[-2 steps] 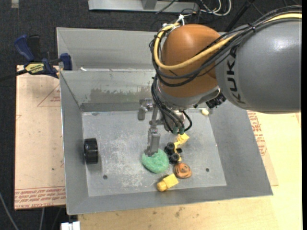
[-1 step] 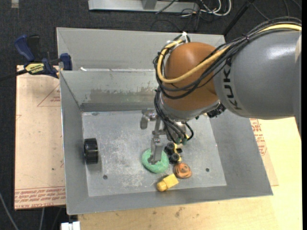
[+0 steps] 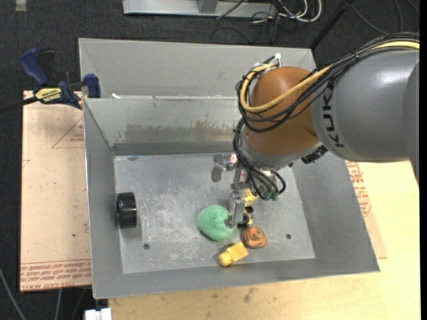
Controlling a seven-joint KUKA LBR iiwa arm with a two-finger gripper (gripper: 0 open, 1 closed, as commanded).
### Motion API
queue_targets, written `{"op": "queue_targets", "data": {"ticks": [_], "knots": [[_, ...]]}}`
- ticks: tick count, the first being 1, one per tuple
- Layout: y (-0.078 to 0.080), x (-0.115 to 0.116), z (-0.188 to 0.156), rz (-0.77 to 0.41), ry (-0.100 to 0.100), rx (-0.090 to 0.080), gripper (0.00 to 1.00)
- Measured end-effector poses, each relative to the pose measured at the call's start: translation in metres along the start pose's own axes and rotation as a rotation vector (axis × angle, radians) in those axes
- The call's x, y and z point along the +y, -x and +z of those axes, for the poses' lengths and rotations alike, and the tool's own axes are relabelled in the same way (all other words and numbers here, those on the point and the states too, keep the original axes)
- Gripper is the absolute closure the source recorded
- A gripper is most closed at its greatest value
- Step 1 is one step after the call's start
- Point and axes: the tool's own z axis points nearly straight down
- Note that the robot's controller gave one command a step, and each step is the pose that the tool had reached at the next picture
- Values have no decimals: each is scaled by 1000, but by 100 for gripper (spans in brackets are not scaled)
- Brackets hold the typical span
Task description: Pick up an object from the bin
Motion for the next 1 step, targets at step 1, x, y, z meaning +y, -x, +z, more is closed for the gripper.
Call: {"op": "queue_targets", "data": {"ticks": [1], "knots": [[3, -12, 5, -9, -1, -3, 0]]}}
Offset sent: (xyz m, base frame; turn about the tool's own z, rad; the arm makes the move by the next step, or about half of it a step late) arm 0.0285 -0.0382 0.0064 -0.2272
